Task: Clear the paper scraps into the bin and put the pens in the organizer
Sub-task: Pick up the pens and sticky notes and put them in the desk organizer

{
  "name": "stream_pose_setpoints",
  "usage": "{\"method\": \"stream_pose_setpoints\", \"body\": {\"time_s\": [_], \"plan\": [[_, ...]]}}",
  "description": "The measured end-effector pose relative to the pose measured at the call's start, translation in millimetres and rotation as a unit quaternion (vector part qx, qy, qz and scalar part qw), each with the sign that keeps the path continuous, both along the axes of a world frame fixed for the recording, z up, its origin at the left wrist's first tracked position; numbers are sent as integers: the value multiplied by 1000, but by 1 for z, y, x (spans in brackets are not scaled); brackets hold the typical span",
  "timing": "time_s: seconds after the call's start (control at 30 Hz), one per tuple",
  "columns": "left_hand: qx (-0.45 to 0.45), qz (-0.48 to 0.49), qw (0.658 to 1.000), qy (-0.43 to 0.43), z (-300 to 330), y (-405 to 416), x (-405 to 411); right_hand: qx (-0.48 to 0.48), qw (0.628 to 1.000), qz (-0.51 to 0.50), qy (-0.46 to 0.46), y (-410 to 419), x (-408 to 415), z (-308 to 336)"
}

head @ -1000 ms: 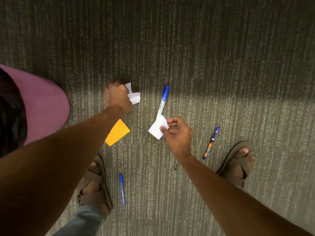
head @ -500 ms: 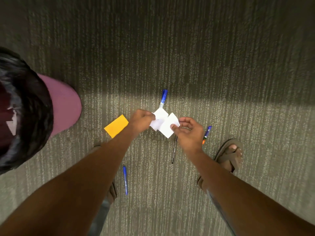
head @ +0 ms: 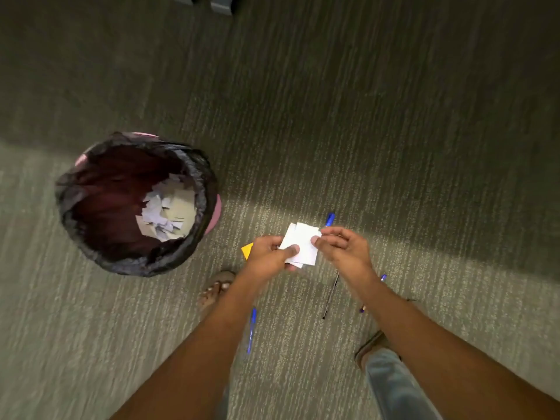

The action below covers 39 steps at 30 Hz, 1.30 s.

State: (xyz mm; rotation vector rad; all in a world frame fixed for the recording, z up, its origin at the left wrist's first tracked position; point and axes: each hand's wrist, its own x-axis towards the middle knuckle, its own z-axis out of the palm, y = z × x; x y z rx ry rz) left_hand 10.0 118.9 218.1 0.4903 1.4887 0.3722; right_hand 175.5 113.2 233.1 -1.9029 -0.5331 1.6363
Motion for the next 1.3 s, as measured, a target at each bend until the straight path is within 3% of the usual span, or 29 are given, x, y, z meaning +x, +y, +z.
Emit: {"method": "stream_pose_setpoints", "body": {"time_s": [0.23,0.37,0.5,0.67,0.77,0.87,1.03,1.13,1.3], "plan": [[125,199,970,66,70,20,-136,32,994,56,89,67,-121,57],[168,246,948,116,83,29,-205,41,992,48,110,76,-175,64],[173,230,942,174,70,32,-243,34,996,1,79,60,-196,51],[106,290,936,169,48,24,-256,-34,993,-112,2,28,-180,37],[115,291,932,184,45,12,-251,-48,985,-160,-30,12,-161,34],[152,237,943,180,50,11,-231,-55,976,-210,-36,2,-143,35],[243,55,961,123,64,-1,-166,-61,966,-249,-37,-33,-123,29],[276,-50,951,128,57,-18,-135,-80,964,-250,-38,-60,-112,22],[290,-213,906,220,1,-51,-104,-98,963,-251,-22,-99,-81,1]]}}
